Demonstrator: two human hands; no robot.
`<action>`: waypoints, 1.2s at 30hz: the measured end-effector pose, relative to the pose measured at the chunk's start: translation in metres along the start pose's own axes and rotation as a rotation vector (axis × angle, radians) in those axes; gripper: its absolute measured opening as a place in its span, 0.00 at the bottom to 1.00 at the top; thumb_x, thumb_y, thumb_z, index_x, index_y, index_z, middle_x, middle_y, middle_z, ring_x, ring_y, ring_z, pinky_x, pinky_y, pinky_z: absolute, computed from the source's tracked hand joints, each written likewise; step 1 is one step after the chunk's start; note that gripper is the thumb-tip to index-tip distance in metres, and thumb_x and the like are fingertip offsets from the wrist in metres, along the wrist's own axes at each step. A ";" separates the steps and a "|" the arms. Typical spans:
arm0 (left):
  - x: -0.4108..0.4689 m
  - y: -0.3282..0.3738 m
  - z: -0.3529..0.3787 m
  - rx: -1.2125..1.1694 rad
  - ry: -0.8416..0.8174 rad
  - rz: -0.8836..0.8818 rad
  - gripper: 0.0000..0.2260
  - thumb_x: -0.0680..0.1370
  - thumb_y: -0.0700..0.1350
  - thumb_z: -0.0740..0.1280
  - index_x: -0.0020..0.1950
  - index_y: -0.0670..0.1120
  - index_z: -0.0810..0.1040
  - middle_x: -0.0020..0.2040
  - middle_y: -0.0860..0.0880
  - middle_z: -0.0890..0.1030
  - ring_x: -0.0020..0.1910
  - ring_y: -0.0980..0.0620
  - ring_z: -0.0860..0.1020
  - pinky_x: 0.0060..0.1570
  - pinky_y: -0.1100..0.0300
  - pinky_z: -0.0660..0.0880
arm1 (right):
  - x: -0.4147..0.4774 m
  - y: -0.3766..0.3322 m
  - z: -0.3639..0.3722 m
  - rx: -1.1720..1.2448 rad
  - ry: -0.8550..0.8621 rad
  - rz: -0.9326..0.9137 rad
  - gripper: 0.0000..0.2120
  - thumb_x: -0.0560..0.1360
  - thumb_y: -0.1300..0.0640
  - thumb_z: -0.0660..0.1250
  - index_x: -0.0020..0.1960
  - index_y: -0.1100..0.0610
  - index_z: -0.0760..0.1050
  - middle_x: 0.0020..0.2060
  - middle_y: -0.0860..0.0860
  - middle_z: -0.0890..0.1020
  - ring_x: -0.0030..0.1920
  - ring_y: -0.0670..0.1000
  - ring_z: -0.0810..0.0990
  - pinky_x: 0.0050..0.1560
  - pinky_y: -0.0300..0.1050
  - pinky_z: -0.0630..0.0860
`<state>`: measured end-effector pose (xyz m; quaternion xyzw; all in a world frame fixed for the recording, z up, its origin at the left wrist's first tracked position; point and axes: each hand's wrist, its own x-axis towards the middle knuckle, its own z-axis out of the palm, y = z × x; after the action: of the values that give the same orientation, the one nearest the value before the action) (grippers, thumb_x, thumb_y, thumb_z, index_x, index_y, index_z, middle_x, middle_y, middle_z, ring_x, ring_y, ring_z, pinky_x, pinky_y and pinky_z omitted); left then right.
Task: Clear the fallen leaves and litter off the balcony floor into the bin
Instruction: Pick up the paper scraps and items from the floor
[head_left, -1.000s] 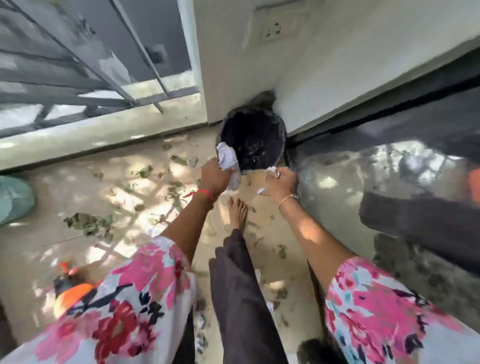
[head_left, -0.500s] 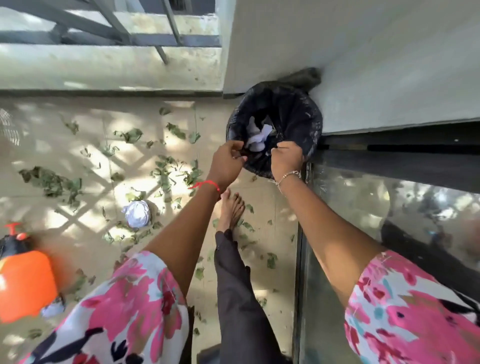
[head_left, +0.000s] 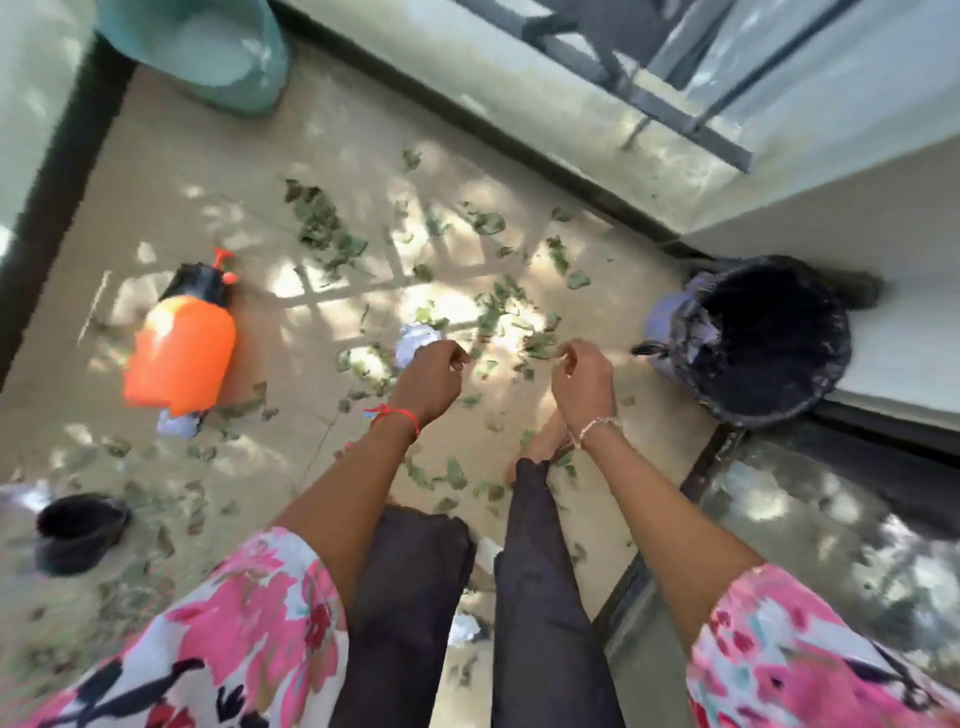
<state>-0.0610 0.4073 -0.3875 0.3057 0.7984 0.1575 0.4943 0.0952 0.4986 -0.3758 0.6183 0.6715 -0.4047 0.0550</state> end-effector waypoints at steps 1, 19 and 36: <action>-0.009 -0.017 -0.014 -0.011 0.015 -0.025 0.11 0.72 0.28 0.58 0.48 0.34 0.78 0.46 0.43 0.76 0.48 0.46 0.75 0.45 0.61 0.65 | -0.007 -0.011 0.017 -0.038 -0.038 -0.023 0.09 0.74 0.68 0.58 0.51 0.65 0.75 0.49 0.61 0.78 0.51 0.59 0.75 0.48 0.45 0.69; -0.214 -0.283 -0.134 -0.434 0.581 -0.506 0.12 0.74 0.32 0.61 0.56 0.38 0.77 0.57 0.40 0.77 0.60 0.42 0.73 0.58 0.51 0.71 | -0.149 -0.235 0.253 -0.939 -0.707 -0.874 0.12 0.76 0.59 0.61 0.57 0.64 0.73 0.55 0.60 0.75 0.58 0.60 0.73 0.55 0.50 0.71; -0.366 -0.397 -0.056 -0.844 0.870 -0.908 0.12 0.76 0.33 0.59 0.57 0.40 0.76 0.63 0.45 0.74 0.62 0.45 0.73 0.57 0.55 0.71 | -0.300 -0.252 0.396 -1.584 -0.946 -1.462 0.14 0.76 0.57 0.58 0.60 0.61 0.69 0.59 0.57 0.72 0.62 0.58 0.69 0.56 0.49 0.70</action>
<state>-0.1241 -0.1286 -0.3282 -0.3581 0.8409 0.3370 0.2261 -0.2254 0.0439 -0.3473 -0.3321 0.8434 0.0011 0.4224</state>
